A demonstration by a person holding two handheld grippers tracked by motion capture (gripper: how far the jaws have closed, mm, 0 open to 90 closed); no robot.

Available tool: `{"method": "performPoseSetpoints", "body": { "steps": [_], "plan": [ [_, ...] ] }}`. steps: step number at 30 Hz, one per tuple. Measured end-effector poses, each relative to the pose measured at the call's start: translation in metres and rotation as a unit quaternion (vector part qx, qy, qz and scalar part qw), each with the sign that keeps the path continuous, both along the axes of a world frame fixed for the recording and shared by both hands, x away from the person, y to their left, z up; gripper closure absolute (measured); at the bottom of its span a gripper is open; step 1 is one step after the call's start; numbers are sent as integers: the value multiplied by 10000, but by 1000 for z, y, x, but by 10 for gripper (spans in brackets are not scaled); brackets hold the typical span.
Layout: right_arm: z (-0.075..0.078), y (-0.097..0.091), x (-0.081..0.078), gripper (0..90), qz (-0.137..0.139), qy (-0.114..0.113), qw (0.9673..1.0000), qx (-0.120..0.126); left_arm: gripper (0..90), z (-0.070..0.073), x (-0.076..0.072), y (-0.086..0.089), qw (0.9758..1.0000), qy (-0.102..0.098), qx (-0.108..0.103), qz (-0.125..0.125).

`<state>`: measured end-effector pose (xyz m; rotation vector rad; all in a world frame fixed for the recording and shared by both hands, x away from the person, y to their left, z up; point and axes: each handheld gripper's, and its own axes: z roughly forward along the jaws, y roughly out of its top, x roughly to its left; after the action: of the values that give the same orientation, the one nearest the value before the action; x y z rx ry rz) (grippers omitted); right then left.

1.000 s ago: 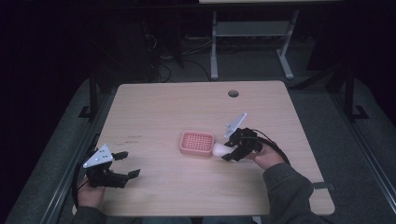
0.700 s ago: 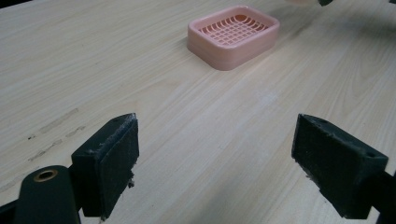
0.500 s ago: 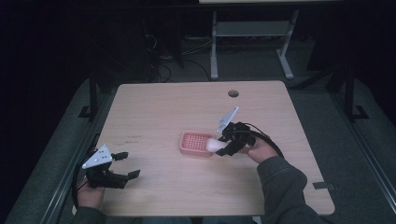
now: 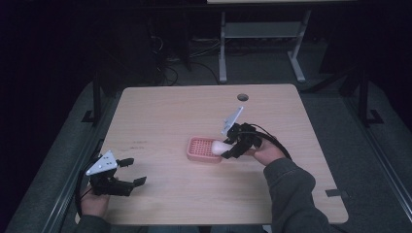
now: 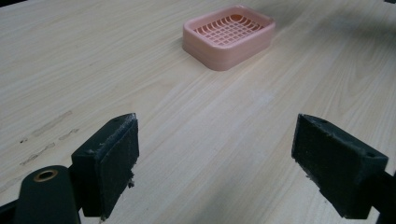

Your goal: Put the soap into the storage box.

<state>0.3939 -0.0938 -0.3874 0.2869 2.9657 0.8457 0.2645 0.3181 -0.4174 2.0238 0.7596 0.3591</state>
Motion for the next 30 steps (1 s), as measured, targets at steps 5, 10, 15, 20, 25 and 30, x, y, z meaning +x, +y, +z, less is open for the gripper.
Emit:
{"method": "performPoseSetpoints", "body": {
  "steps": [5,10,15,20,25,30],
  "plan": [
    [2,3,3,486,21,-29,10000,-4,148,0,0,0,10000,-3,-9,12],
    [2,8,6,487,25,17,10000,-48,148,0,0,0,10000,-6,-10,10],
    [2,13,9,487,49,16,9999,-93,148,0,0,0,10000,-3,-14,14],
    [1,17,12,486,54,27,10000,-36,148,0,0,1,10000,4,-12,19],
    [1,26,16,487,100,53,9998,-147,148,1,0,2,10000,-1,-21,18],
    [3,35,19,486,162,33,9996,-210,148,0,0,2,10000,-13,-39,27]
  ]
}}
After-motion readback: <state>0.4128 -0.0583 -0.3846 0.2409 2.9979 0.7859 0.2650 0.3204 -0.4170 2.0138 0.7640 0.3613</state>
